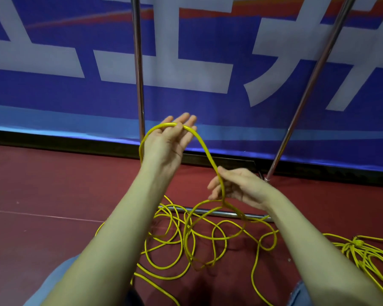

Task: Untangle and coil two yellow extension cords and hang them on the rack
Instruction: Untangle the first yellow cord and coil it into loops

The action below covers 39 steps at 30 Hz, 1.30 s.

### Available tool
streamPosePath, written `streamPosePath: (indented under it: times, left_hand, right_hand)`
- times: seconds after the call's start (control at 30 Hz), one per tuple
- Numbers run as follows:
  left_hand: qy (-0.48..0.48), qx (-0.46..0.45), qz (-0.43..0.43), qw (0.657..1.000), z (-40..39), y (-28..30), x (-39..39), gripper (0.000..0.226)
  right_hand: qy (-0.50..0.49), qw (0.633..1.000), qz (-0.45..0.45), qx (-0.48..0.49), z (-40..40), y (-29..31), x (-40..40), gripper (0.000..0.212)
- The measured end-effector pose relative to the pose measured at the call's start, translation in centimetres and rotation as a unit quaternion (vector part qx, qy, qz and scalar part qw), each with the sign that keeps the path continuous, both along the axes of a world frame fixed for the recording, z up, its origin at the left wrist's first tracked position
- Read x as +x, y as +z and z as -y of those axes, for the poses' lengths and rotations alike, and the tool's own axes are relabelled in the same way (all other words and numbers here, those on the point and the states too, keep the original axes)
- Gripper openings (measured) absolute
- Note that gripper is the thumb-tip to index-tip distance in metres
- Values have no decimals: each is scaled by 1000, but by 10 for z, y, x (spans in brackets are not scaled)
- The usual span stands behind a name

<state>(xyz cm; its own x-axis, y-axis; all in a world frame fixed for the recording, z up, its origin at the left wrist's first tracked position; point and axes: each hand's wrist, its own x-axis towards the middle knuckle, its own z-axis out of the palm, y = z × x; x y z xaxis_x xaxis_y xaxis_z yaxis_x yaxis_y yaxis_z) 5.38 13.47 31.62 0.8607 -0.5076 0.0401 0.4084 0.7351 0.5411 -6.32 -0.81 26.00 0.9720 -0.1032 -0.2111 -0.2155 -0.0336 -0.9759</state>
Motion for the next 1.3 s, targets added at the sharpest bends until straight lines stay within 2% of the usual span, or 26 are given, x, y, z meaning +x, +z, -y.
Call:
streamPosePath:
  times: [0.1,0.2,0.27,0.37,0.47,0.53,0.67,0.83,0.9,1.03,1.13,1.23,1.3]
  left_hand:
    - [37,-57,-41,997,-15,6,18,18]
    - [29,-23,-48,998,-18,2,22,26]
    - [17,-2,-65,998,-15,-4,20,32]
    - [33,3,-102,994,-13,-15,25,38]
    - [33,-9,-124,992,-17,-21,33,35]
    - [-7,31,-87,996,-16,-20,31,20]
    - [-91,133,17,987,-1,-22,-4,16]
    - [-77,103,38,991,9,-27,-27,19]
    - [-60,85,41,994,8,-23,-21,21]
    - [-39,10,0,999,-1,-8,-3,28]
    - [-25,-28,-20,999,-10,-2,13,21]
    - [2,-29,-44,999,-12,-10,22,19]
    - [17,6,-63,998,-10,-17,25,23]
  right_hand:
    - [20,999,-42,-27,9,-16,-5,31]
    - [22,998,-56,-20,11,-22,-5,17]
    - [22,998,-55,-27,7,-23,-3,25]
    - [-1,998,-42,35,2,-22,1,36]
    - [-14,997,-22,79,1,-19,2,31]
    - [-39,994,-4,102,0,-16,3,26]
    - [-86,986,47,136,-7,-4,9,28]
    - [-89,982,86,140,-10,7,11,28]
    - [-64,987,90,120,-8,3,8,27]
    - [0,999,26,-23,4,-21,0,11]
    - [10,995,-7,-99,12,-37,-3,13]
    - [-21,998,-16,-55,15,-38,-4,17]
    - [-28,999,-4,-15,14,-31,-5,20]
